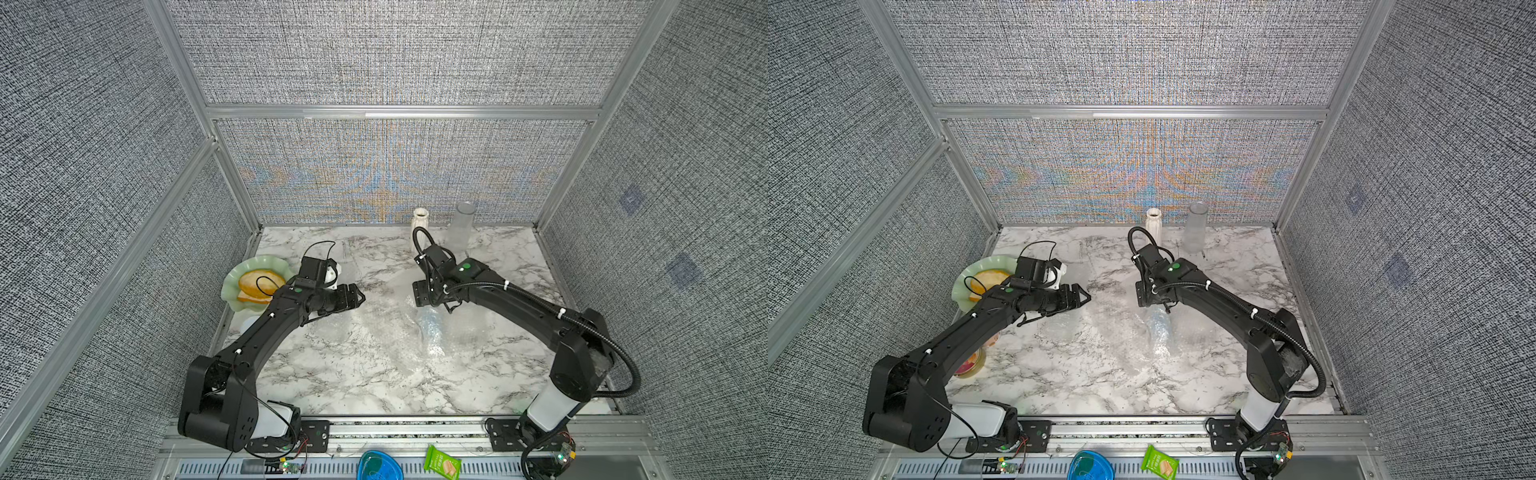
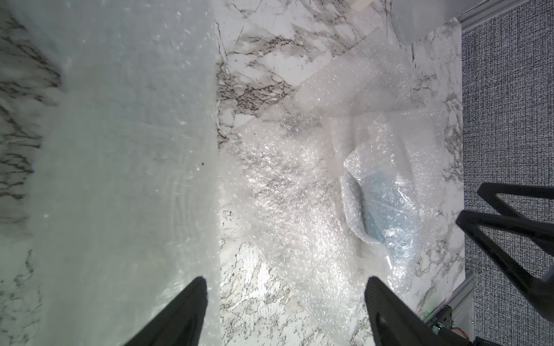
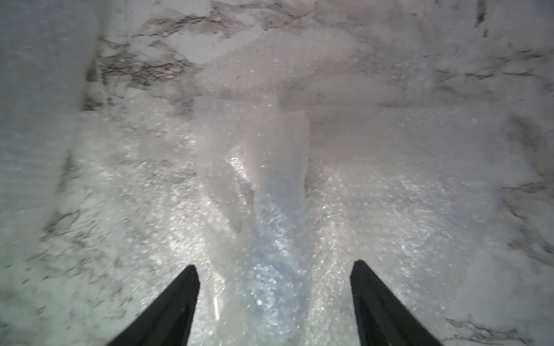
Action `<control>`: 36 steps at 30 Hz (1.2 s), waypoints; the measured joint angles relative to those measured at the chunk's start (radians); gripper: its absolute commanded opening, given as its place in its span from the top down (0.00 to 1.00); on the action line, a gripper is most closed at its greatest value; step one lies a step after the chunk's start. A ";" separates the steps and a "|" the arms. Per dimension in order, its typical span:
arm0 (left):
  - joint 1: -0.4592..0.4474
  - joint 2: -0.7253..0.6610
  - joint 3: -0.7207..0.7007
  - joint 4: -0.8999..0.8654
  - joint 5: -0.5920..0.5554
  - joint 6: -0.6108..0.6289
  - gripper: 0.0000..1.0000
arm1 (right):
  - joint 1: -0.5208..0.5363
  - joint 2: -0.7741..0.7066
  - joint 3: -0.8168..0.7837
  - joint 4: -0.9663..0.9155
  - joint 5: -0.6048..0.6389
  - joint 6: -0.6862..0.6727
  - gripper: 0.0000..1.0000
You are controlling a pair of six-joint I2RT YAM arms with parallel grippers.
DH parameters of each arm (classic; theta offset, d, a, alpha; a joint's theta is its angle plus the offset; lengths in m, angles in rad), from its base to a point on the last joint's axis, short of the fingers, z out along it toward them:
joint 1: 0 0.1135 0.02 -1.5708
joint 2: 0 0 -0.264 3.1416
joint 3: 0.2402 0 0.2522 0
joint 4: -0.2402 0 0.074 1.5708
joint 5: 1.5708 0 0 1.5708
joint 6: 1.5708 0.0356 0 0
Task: Unwrap the vase from the bubble wrap
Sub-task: Place the bubble wrap at the center of the board, then adjust the bubble wrap on the bubble wrap.
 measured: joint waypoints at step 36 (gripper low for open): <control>0.000 -0.002 -0.040 0.041 0.041 -0.010 0.15 | -0.059 -0.054 -0.118 0.103 -0.212 0.023 0.63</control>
